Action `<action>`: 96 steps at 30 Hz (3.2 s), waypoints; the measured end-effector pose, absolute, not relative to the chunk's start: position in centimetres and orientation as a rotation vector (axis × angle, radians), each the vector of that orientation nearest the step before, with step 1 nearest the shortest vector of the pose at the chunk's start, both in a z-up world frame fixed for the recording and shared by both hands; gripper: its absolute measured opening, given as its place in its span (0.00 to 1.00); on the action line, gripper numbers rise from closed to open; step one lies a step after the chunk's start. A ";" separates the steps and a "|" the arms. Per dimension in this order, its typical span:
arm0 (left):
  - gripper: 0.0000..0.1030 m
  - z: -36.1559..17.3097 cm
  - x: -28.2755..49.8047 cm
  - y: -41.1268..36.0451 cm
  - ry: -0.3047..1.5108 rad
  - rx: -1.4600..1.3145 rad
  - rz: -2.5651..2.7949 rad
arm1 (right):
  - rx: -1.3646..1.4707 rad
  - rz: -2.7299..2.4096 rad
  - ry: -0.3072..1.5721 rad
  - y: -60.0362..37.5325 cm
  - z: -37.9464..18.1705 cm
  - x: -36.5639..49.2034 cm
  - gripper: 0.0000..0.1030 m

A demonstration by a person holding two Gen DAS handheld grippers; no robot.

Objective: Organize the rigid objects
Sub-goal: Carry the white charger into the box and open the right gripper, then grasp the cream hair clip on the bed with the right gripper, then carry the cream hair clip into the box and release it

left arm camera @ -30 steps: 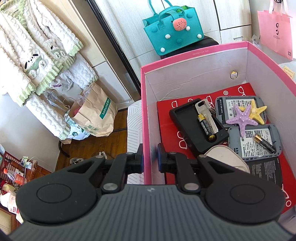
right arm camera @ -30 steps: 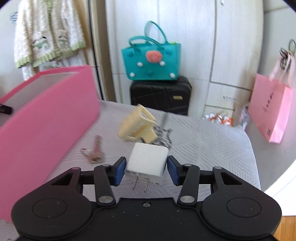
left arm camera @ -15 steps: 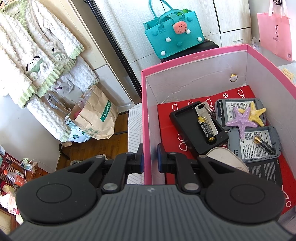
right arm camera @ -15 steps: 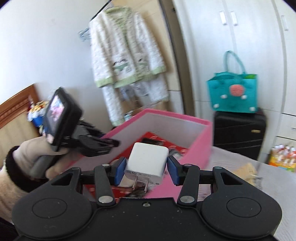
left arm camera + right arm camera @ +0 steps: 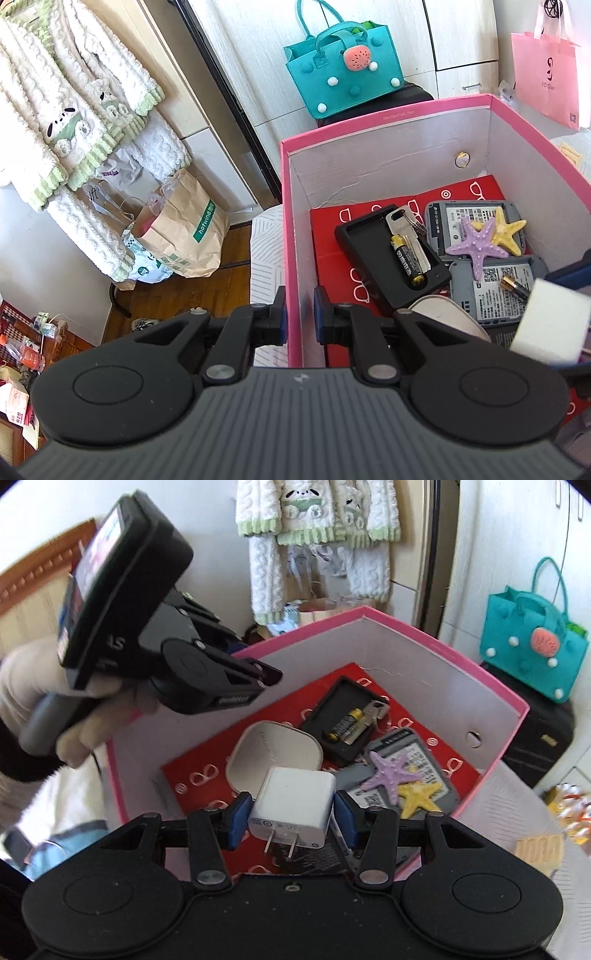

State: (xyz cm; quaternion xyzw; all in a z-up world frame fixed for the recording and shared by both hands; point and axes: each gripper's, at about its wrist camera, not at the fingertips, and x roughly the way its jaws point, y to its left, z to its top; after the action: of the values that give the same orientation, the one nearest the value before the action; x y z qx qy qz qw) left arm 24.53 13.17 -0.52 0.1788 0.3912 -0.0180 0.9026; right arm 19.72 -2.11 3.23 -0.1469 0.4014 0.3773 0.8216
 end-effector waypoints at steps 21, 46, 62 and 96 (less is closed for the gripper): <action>0.11 -0.4 24.4 13.3 0.790 0.351 -0.019 | -0.019 0.351 0.592 -18.6 3.7 22.2 0.61; 0.08 -0.2 24.4 14.0 0.791 0.275 -0.031 | -0.386 0.233 0.543 -15.2 -3.0 23.9 0.57; 0.07 0.0 24.9 14.8 0.818 0.222 -0.043 | -0.081 0.355 0.549 -16.8 2.0 18.7 0.57; 0.05 -0.3 19.1 16.8 0.961 0.239 -0.176 | 0.042 0.771 0.591 -9.9 7.6 14.6 0.57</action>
State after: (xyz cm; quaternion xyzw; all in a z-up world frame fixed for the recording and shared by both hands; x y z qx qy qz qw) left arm 19.08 16.83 -0.29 0.1145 0.4606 -0.0843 0.8761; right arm 14.64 -9.87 7.65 0.0201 0.2838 0.3704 0.8842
